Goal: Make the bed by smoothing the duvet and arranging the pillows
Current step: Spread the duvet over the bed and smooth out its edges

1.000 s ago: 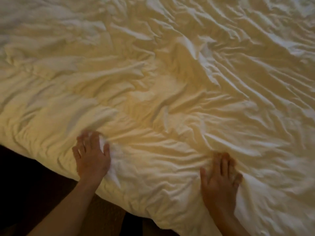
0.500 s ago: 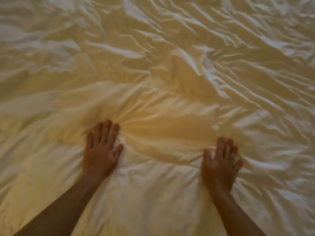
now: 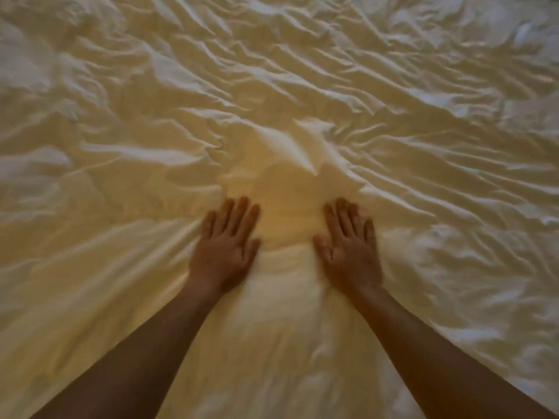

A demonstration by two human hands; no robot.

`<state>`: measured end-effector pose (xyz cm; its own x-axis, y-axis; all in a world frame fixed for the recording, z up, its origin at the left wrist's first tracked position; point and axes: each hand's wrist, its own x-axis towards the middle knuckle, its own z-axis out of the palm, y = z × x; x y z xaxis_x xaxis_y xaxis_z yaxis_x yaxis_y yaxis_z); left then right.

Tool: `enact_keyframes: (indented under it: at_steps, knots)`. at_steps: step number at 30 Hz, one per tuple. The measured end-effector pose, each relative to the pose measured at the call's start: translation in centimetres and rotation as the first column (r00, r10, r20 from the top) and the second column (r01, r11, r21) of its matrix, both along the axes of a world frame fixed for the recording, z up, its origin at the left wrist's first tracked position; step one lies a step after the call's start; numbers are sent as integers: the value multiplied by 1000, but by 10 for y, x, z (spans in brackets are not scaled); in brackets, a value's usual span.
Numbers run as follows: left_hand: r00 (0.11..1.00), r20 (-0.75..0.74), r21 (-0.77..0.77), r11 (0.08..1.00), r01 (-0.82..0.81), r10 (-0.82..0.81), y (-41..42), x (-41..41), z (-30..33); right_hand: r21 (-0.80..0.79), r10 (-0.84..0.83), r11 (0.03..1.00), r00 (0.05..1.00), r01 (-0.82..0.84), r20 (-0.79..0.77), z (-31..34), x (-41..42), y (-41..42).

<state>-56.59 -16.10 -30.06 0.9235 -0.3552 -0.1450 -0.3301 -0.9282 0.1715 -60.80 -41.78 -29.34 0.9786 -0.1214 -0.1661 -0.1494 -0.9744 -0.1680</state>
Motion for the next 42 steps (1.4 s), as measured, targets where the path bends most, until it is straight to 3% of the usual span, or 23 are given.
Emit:
enact_keyframes:
  at_steps: [3, 6, 8, 10, 12, 14, 19, 23, 26, 30, 34, 36, 39, 42]
  knots:
    - [972, 40, 63, 970, -234, 232, 42, 27, -2, -76, -240, 968, 971, 240, 11, -2, 16, -48]
    - [880, 50, -3, 881, -474, 473, 32, 60, 13, 32, -490, 872, 870, 489, 59, 12, 52, -66]
    - [909, 58, -109, 908, -406, 413, -2, 88, 23, 128, -393, 917, 910, 377, 136, 20, 89, -49]
    - [978, 64, -173, 968, -184, 197, -44, 112, 25, 163, -155, 978, 974, 128, 163, 21, 126, -20]
    - [998, 54, -155, 987, -36, 44, -71, 133, 17, 120, 45, 991, 992, -60, 121, 13, 154, 1]
    - [999, 26, -83, 996, -25, 27, -70, 154, 5, 36, 112, 993, 991, -114, 68, 2, 175, -4]
    - [986, 106, 96, 986, -140, 129, 2, 182, -9, -122, -67, 990, 997, 70, 25, -10, 185, -81]
    - [904, 51, 151, 891, -428, 425, 42, 179, 6, -56, -399, 916, 917, 398, -5, -2, 171, -112]
    - [887, 75, 8, 889, -458, 456, 27, 155, 24, 91, -434, 899, 899, 428, 59, 14, 151, -81]
    - [981, 55, -197, 965, -174, 188, -25, 56, 41, 223, -105, 971, 990, 80, 98, 26, 69, 9]
    - [997, -14, -74, 995, -71, 70, 4, -39, 21, 90, 211, 973, 977, -211, 18, 3, -21, 25]
    - [992, -4, 27, 992, -126, 126, 57, -63, 10, 32, 184, 982, 983, -184, 2, -4, -33, 1]
    - [974, 28, 117, 967, -225, 224, 113, -84, 13, -16, -32, 999, 999, 32, -18, -1, -35, -23]
    - [929, 31, 92, 925, -370, 369, 117, -104, 24, 61, -201, 977, 977, 205, -67, 15, -48, -7]
